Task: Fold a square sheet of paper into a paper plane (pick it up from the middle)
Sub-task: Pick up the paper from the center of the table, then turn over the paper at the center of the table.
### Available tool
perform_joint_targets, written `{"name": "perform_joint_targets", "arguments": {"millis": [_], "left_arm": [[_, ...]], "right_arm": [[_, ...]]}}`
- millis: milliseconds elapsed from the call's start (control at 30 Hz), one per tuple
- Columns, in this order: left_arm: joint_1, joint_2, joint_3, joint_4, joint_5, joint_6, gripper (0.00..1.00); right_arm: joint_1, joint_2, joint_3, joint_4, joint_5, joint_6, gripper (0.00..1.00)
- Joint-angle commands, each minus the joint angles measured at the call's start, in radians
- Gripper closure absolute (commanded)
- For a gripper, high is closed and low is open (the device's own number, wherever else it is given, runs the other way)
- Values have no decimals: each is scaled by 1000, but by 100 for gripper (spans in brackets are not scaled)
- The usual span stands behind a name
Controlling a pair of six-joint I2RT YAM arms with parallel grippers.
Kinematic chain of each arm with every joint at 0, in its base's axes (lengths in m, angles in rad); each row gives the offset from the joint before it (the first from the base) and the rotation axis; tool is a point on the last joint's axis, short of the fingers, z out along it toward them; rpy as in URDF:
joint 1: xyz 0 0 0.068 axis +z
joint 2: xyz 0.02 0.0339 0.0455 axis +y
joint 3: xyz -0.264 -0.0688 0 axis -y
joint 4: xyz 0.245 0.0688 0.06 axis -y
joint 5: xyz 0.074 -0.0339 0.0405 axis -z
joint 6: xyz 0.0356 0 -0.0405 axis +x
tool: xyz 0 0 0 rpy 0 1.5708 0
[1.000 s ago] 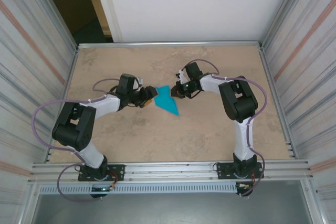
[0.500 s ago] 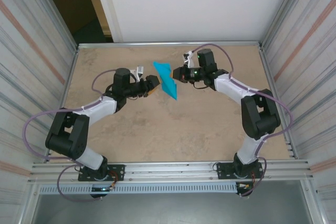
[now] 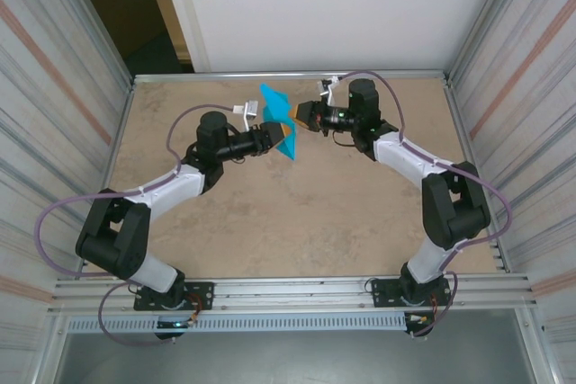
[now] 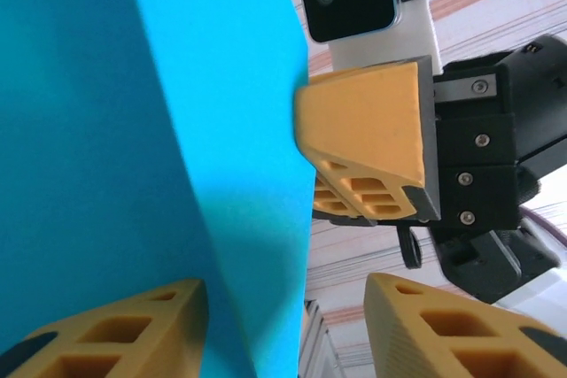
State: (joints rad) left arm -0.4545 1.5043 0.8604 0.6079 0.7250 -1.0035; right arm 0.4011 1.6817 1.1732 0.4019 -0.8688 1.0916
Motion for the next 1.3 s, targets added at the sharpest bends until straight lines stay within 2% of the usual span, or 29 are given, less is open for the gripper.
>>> {"name": "perform_joint_targets", "arguments": {"millis": [0,367,467,533,633,733,867,1067,1200,1267], "left_arm": [[-4,-6,19,98,34,-21,57],[-3,-6,21,145,27,-49,82],[-4,-7,20,142,27,-43,85],[-4,-8,23,132,23,-34,86],[-3,-9,24,95,18,-8,88],[-3,-16,27,20,6,39,91],[4,-37,43,-137,-28,135,92],[6,-57,123,-495,-145,333,93],[-21,-43,257,-863,-359,504,93],[-58,-13,346,-1049,-537,591,93]], "right_arm": [[-12,-47,-12,105,-35,70,96],[-20,-51,-26,156,-42,129,96],[-24,-51,-27,156,-42,129,94],[-31,-51,-29,154,-38,127,85],[-50,-67,-29,89,-18,89,65],[-75,-107,-21,-54,42,-53,51],[-108,-185,-11,-307,193,-256,40],[-128,-288,-39,-549,460,-450,34],[-132,-353,-79,-619,595,-528,30],[-131,-386,-108,-624,645,-554,27]]}}
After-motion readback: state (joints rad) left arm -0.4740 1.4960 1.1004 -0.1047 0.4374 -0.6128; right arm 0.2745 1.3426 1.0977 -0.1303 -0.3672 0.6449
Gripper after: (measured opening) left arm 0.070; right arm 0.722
